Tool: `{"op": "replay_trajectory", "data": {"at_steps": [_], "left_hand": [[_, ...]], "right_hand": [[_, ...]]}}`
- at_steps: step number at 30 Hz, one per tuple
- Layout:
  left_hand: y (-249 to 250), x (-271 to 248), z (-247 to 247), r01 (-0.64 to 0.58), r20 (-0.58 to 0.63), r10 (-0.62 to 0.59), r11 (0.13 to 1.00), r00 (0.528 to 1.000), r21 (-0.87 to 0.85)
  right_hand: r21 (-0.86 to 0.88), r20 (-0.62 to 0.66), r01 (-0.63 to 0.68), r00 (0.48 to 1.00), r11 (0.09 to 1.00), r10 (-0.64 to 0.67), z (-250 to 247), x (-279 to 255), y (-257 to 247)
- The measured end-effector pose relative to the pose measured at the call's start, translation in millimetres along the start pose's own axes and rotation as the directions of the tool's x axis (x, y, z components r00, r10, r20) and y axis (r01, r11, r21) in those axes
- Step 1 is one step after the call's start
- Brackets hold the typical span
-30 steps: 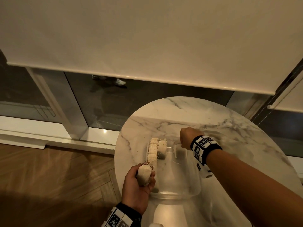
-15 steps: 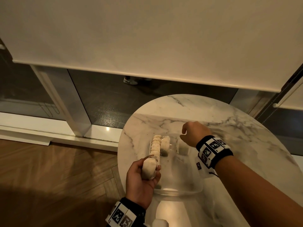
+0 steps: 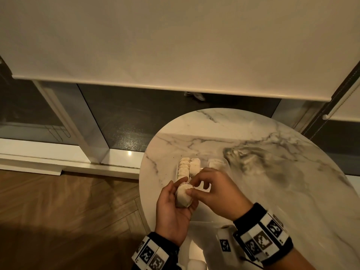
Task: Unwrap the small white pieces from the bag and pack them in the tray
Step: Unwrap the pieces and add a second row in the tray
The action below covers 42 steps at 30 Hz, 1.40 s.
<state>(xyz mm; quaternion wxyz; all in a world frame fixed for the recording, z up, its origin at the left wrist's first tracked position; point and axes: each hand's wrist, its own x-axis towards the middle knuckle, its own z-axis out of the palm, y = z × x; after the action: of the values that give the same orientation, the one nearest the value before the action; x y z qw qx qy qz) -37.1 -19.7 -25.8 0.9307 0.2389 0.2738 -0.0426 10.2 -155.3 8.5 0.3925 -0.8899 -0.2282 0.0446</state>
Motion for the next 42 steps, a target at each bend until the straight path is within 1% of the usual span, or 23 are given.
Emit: {"op": "replay_trajectory", "data": {"at_steps": [3, 9, 12, 15, 18, 22, 24, 27, 30, 32, 33, 35, 37, 40, 42], "left_hand": [[-1, -1, 1, 0.007, 0.008, -0.007, 1.0, 1.0, -0.004], [-2, -3, 4, 0.037, 0.041, -0.038, 0.999, 0.998, 0.026], [-3, -2, 1, 0.057, 0.049, -0.057, 0.998, 0.997, 0.01], [-2, 0, -2, 0.071, 0.045, -0.07, 0.997, 0.997, -0.017], [0, 1, -2, 0.08, 0.045, -0.078, 0.996, 0.996, -0.049], [1, 3, -3, 0.056, 0.019, -0.054, 0.993, 0.998, -0.1], [3, 5, -6, 0.044, -0.014, -0.047, 0.99, 0.999, -0.137], [6, 7, -11, 0.041, -0.054, -0.051, 0.985, 0.997, -0.17], [10, 9, -15, 0.033, -0.072, -0.046, 0.984, 0.996, -0.174], [12, 12, -17, 0.024, -0.078, -0.037, 0.988, 0.996, -0.153], [13, 12, -17, 0.02, -0.082, -0.031, 0.99, 0.996, -0.141], [14, 12, -18, 0.008, -0.083, -0.019, 0.992, 0.996, -0.127], [15, 12, -19, 0.001, -0.074, -0.011, 0.99, 0.997, -0.138], [17, 12, -20, -0.004, -0.057, -0.004, 0.99, 0.998, -0.137], [18, 12, -19, -0.006, -0.05, 0.0, 0.993, 0.999, -0.121]], "right_hand": [[0.073, -0.022, 0.0, 1.0, 0.997, 0.001, -6, -3, -2], [0.132, 0.057, -0.012, 0.998, 0.991, 0.005, -14, -6, -7], [0.178, 0.118, -0.047, 0.993, 0.983, 0.026, -17, -7, -10], [0.137, 0.151, -0.027, 0.989, 0.99, 0.006, -20, -4, -11], [0.119, 0.12, 0.008, 0.992, 0.993, -0.022, -25, -1, -11], [0.258, 0.074, 0.011, 0.997, 0.966, -0.031, -39, 5, -12], [0.285, 0.022, 0.009, 1.0, 0.959, -0.016, -45, 9, -11], [0.31, -0.059, -0.018, 0.998, 0.951, 0.038, -50, 17, -4], [0.319, -0.077, -0.112, 0.987, 0.941, 0.144, -49, 26, 11], [0.286, -0.061, -0.193, 0.974, 0.939, 0.219, -44, 35, 27], [0.239, -0.047, -0.226, 0.969, 0.944, 0.244, -41, 40, 36], [0.081, -0.013, -0.272, 0.962, 0.959, 0.274, -30, 50, 54], [-0.058, 0.044, -0.302, 0.951, 0.951, 0.305, -19, 59, 66], [-0.118, 0.153, -0.37, 0.91, 0.921, 0.385, -2, 72, 73], [-0.172, 0.175, -0.403, 0.886, 0.899, 0.43, 7, 80, 73]]}}
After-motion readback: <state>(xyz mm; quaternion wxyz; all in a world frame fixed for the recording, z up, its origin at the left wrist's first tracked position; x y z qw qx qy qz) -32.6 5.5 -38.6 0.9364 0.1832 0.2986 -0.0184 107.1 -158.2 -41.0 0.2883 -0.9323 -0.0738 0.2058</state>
